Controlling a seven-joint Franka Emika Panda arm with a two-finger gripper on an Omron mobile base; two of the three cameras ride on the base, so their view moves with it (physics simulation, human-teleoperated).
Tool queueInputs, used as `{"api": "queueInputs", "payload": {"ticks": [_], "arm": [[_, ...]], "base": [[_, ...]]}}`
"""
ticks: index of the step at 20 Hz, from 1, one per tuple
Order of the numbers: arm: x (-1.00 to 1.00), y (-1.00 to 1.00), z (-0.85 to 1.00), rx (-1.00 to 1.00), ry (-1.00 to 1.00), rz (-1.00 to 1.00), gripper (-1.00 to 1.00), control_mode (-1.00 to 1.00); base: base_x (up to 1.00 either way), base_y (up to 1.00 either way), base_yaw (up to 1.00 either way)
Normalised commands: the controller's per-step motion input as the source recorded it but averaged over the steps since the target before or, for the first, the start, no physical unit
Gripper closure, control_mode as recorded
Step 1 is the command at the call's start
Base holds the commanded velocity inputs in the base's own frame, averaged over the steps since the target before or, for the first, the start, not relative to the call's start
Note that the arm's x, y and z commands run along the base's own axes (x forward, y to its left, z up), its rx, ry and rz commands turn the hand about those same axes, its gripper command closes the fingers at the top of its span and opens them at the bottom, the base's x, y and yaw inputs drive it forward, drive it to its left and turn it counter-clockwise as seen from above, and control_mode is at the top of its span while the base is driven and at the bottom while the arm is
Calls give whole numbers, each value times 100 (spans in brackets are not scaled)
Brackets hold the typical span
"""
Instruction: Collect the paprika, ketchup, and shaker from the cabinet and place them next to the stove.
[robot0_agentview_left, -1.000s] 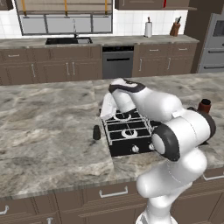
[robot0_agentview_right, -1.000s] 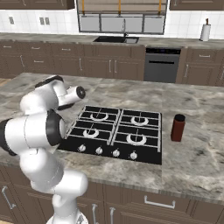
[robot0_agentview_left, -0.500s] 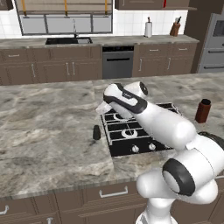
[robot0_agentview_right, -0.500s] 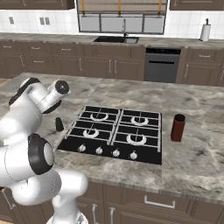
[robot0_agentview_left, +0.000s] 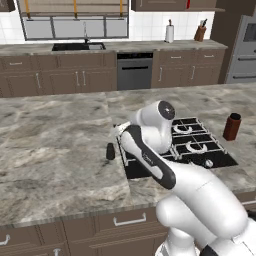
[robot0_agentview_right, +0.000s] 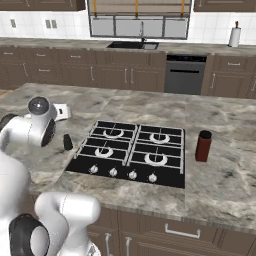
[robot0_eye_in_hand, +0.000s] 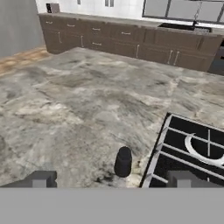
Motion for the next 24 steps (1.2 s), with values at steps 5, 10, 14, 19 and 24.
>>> {"api": "queueInputs", "payload": {"ticks": [5, 10, 14, 19, 24], "arm": [[-98, -55, 16, 0, 3, -27, -100, -100], [-100, -65, 4, 0, 0, -22, -100, -100], [-100, -53, -3, 1, 0, -18, -100, -100], [-100, -40, -23, 1, 0, -16, -100, -100], [-54, -1, -50, 0, 7, -6, -100, -100]], "base": [[0, 0, 0], [0, 0, 0], [0, 0, 0], [0, 0, 0], [0, 0, 0]]}}
